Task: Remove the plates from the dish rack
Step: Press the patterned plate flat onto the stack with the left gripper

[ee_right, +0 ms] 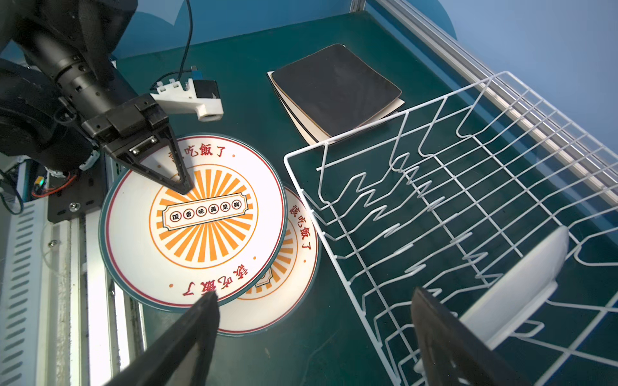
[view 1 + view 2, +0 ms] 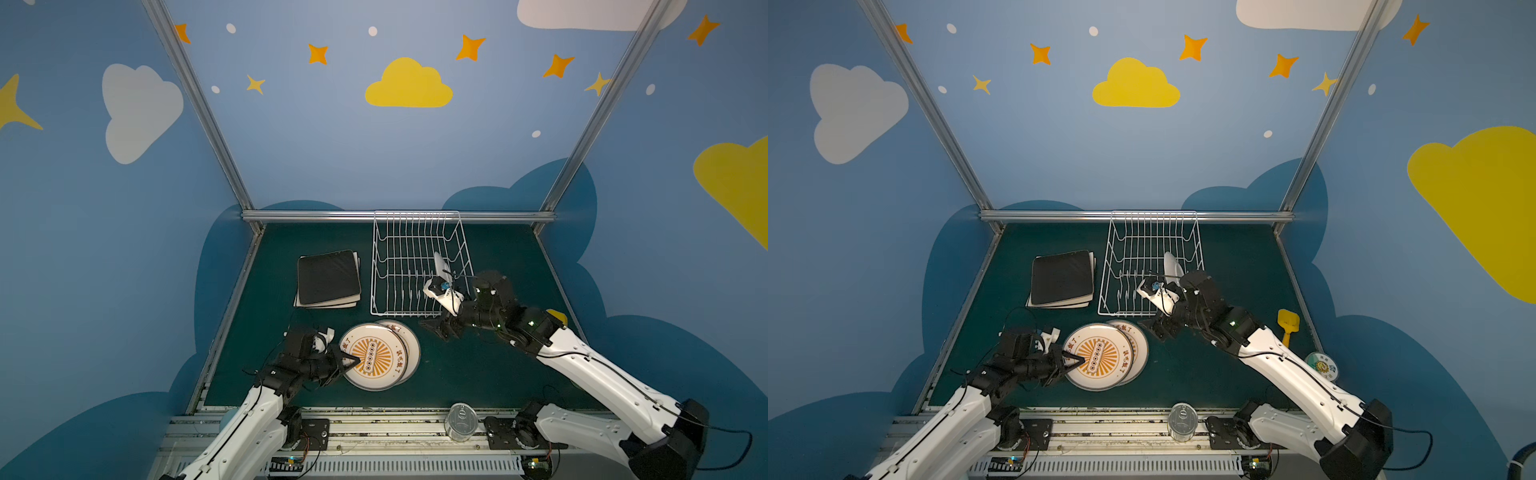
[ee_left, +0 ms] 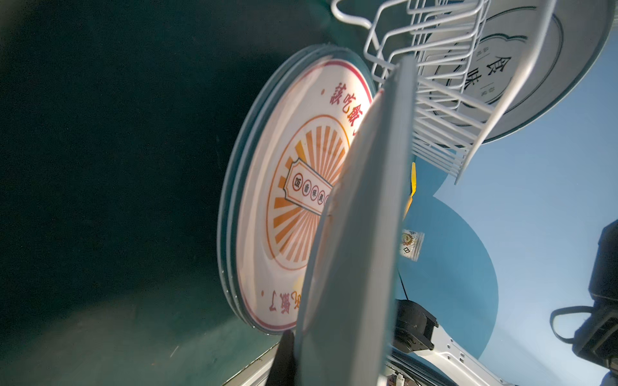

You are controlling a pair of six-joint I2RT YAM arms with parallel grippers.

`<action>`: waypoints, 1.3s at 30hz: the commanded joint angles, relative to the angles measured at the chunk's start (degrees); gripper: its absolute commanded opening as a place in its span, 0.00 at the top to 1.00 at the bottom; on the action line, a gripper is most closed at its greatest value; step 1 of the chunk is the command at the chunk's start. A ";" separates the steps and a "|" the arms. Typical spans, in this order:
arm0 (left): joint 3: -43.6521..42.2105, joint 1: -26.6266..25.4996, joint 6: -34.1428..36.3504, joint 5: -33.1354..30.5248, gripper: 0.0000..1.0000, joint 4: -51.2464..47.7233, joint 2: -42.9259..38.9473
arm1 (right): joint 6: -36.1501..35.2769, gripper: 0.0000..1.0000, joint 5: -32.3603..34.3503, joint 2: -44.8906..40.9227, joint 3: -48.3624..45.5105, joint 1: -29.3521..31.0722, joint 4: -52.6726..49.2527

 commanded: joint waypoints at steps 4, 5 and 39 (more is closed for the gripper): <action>-0.34 0.15 0.81 2.05 0.97 7.26 3.16 | -3.14 0.11 4.81 1.88 -0.49 1.85 -0.42; -0.40 0.15 0.76 2.15 0.97 8.01 3.72 | -3.12 0.11 5.15 2.16 -0.59 1.91 -0.23; 12.47 -3.95 13.45 1.77 0.71 2.02 26.74 | -3.17 0.10 9.04 2.27 -4.02 2.42 5.88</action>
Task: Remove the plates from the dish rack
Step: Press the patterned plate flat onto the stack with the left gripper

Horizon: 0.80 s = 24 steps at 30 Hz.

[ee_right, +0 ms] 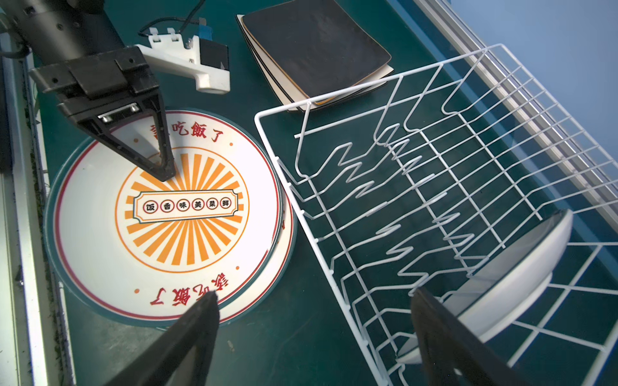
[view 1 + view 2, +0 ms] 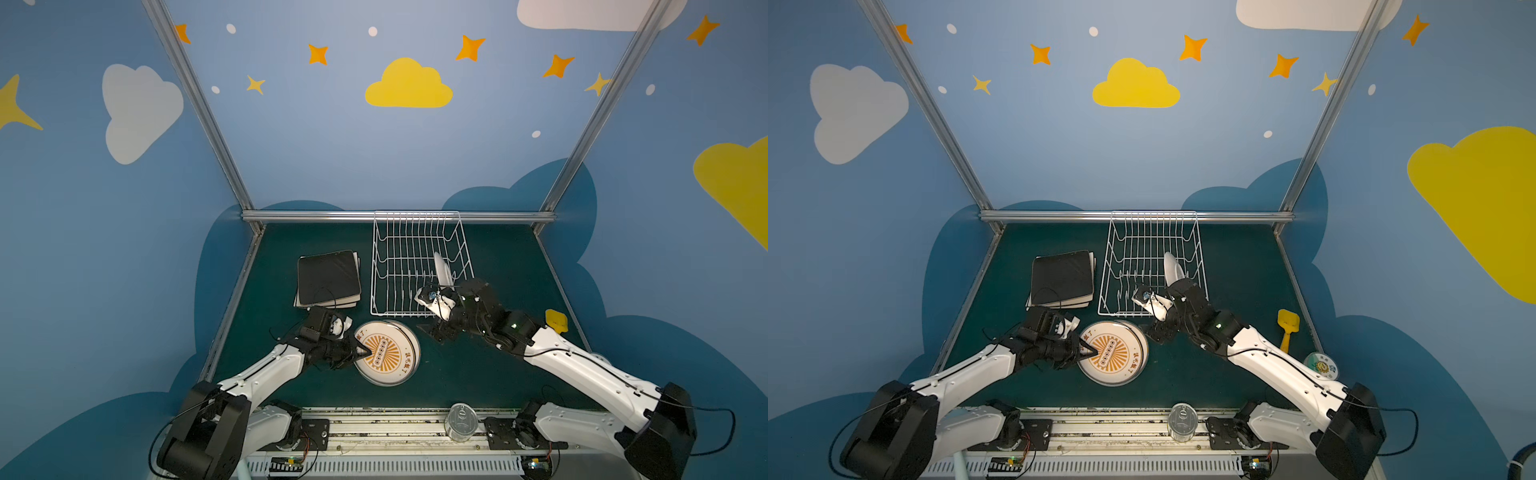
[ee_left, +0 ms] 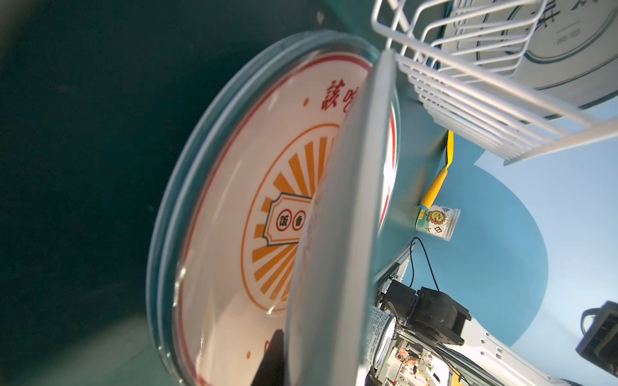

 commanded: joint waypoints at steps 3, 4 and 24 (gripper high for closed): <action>2.14 -0.24 3.59 0.21 0.68 -4.43 0.18 | -0.24 0.11 0.40 -0.61 0.30 0.34 1.04; 2.23 -0.24 3.98 -0.01 0.68 -4.98 0.17 | -0.26 0.10 0.49 -0.69 0.31 0.32 1.07; 10.20 -0.26 10.74 -5.70 0.25 -17.02 2.86 | 0.11 0.10 1.02 0.44 1.63 0.30 1.51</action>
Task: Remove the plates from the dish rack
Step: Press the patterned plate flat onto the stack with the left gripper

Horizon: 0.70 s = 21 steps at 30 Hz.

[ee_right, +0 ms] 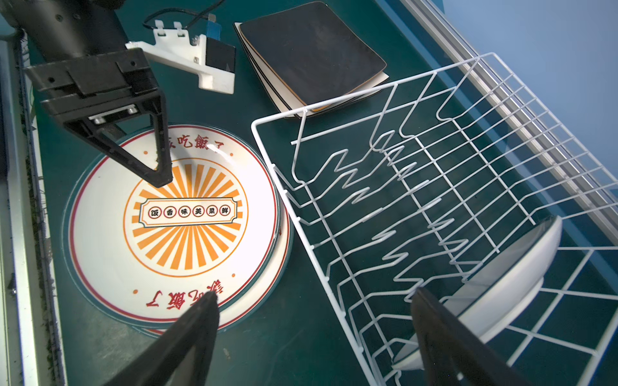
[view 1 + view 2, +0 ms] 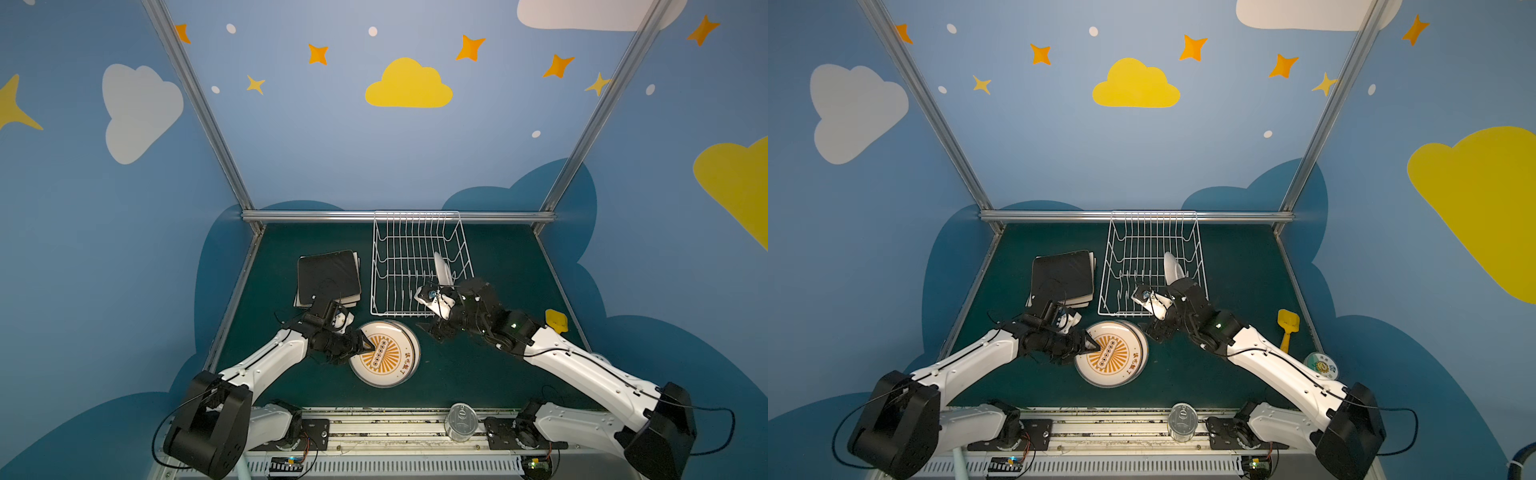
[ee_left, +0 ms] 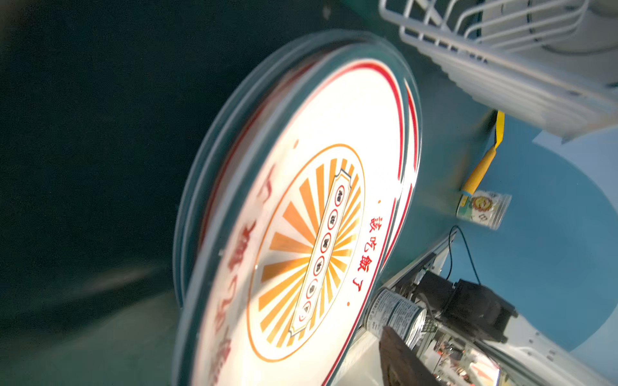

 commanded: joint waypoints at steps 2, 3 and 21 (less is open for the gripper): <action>1.58 -0.15 1.00 -1.57 0.21 -2.40 -0.82 | 0.27 0.10 0.73 0.46 1.56 0.33 0.72; 1.81 -0.14 0.96 -1.80 0.20 -2.73 -0.82 | 0.33 0.10 0.66 0.53 1.56 0.26 0.81; 3.53 -1.50 -1.63 -2.05 0.07 -0.01 1.31 | 1.28 0.10 1.35 0.20 0.85 0.32 0.91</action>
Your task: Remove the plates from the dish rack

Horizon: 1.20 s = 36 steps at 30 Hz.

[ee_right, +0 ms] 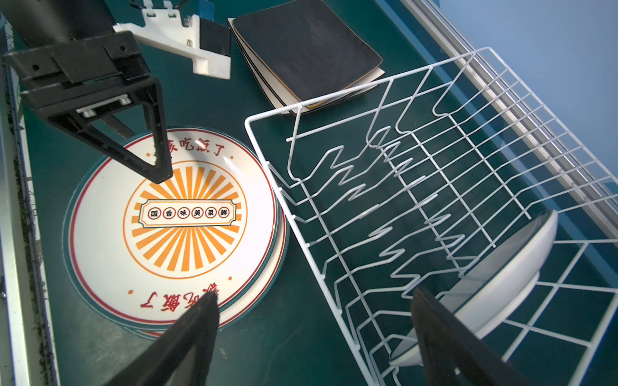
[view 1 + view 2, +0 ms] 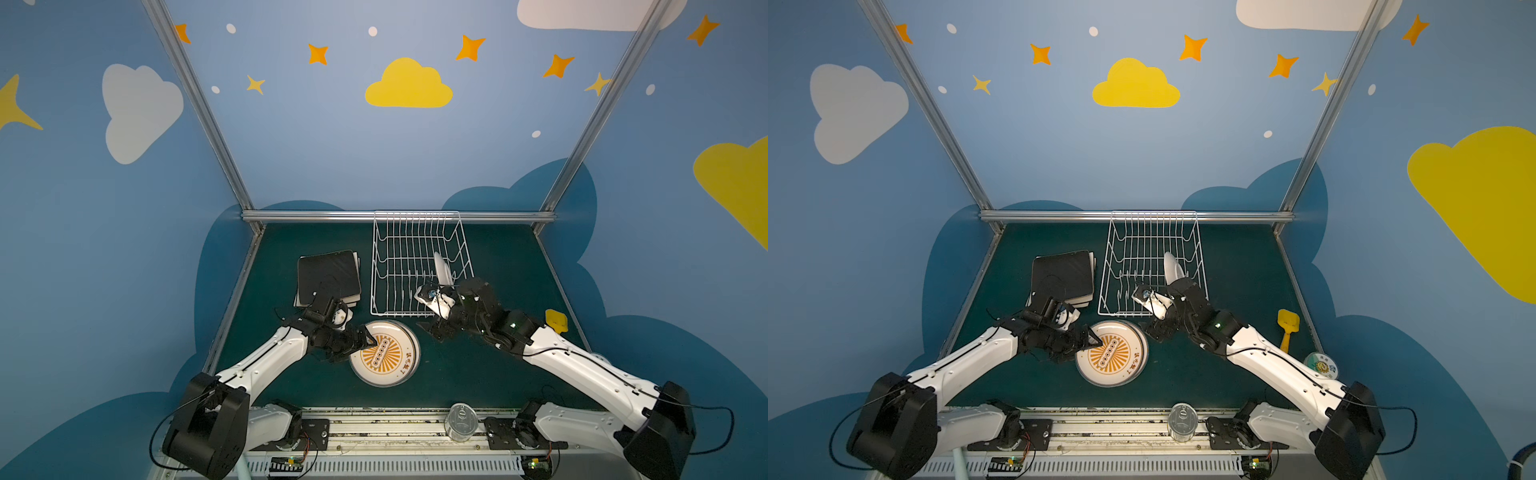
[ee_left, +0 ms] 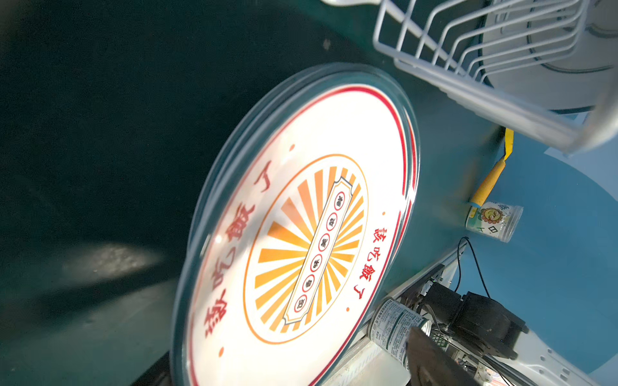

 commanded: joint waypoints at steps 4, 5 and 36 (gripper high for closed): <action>1.04 -1.47 -1.27 0.82 0.07 3.09 2.79 | 0.97 0.10 0.67 -0.30 0.55 0.32 0.85; 1.19 -1.68 -1.26 0.81 0.07 3.23 3.11 | 0.89 0.10 0.76 -0.32 0.50 0.34 0.84; 4.28 -1.55 0.28 -3.73 0.01 -2.57 -2.65 | 1.77 0.10 2.69 -2.61 -0.53 0.32 1.65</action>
